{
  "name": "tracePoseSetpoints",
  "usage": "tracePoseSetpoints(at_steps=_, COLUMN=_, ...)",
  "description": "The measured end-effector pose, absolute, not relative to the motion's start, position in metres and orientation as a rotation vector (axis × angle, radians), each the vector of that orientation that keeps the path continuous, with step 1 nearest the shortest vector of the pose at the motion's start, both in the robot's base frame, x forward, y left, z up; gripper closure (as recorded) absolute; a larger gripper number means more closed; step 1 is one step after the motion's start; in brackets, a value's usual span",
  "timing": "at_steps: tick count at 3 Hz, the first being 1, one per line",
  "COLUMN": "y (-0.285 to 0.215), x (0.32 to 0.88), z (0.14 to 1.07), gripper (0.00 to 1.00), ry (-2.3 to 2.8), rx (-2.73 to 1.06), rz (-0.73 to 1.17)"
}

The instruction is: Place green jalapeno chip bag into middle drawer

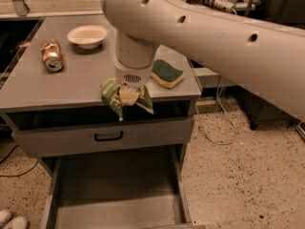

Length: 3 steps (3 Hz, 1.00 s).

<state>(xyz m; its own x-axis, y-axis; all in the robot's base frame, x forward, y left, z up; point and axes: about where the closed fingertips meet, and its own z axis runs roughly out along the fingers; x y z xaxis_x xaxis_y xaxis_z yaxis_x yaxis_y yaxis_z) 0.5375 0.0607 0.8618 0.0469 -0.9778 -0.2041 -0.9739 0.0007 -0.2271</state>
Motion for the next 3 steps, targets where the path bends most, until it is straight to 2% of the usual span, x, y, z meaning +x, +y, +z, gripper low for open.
tracePoseSetpoints(at_steps=1, y=0.042, x=0.472, z=0.844, gripper=1.0, ry=2.105, rx=-1.98, rz=0.04)
tracePoseSetpoints(at_steps=2, y=0.043, x=0.472, z=0.845, gripper=1.0, ry=2.104, rx=-1.978, rz=0.04)
tracePoseSetpoints(at_steps=3, y=0.039, x=0.448, z=0.828, gripper=1.0, ry=2.17, rx=-1.946, rz=0.097)
